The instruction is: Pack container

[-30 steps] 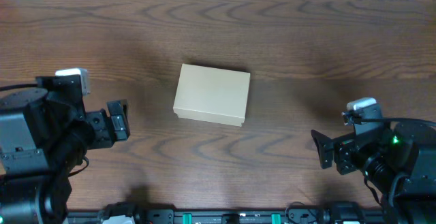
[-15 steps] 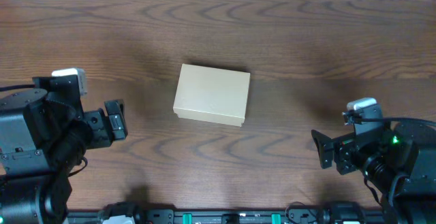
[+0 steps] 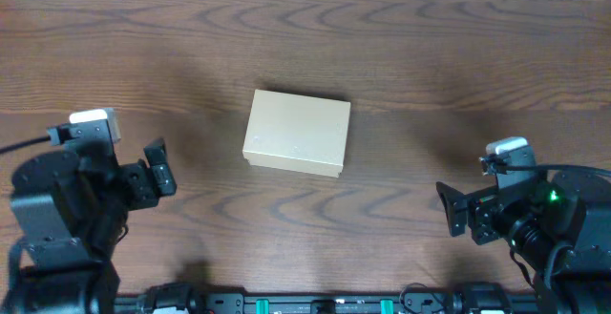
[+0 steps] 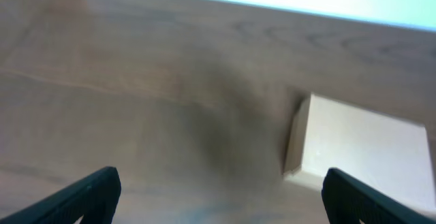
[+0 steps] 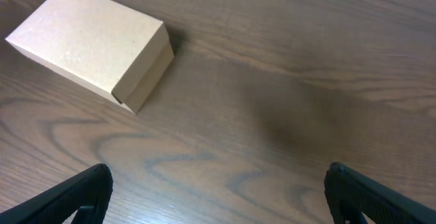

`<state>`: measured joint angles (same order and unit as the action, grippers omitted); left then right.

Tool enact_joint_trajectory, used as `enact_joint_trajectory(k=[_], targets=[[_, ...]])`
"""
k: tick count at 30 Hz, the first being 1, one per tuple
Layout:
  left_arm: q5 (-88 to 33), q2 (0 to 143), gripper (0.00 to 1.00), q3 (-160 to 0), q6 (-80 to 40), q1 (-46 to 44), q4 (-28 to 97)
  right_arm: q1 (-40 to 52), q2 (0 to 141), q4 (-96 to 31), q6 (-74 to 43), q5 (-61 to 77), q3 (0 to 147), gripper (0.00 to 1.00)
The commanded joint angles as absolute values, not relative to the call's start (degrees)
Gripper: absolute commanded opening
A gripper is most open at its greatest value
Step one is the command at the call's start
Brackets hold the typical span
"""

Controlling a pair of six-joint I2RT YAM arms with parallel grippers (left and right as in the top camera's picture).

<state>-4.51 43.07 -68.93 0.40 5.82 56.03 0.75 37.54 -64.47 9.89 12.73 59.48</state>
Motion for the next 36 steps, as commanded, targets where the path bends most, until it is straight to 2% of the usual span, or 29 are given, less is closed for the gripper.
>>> enact_joint_trajectory(k=[1,6,16,27,36], targets=[[-4.6,38.3,0.95,-60.1,1.3,5.5,51.4,-0.1,37.5,-64.3,9.3,12.2,59.3,0.99],[-4.6,28.1,0.95,-45.0,1.3,3.5,40.3,-0.1,37.5,-64.3,9.3,12.2,59.3,0.99],[-3.8,9.8,0.95,-22.6,3.6,1.7,29.8,-0.1,37.5,-64.3,9.3,12.2,59.3,0.99],[-3.8,3.9,0.95,-17.2,9.0,1.3,29.7,-0.1,37.5,-64.3,9.3,12.2,59.3,0.99],[-2.8,2.0,0.95,-13.2,9.0,-0.4,29.7,-0.1,37.5,-64.3,9.3,12.2,59.3,0.99]])
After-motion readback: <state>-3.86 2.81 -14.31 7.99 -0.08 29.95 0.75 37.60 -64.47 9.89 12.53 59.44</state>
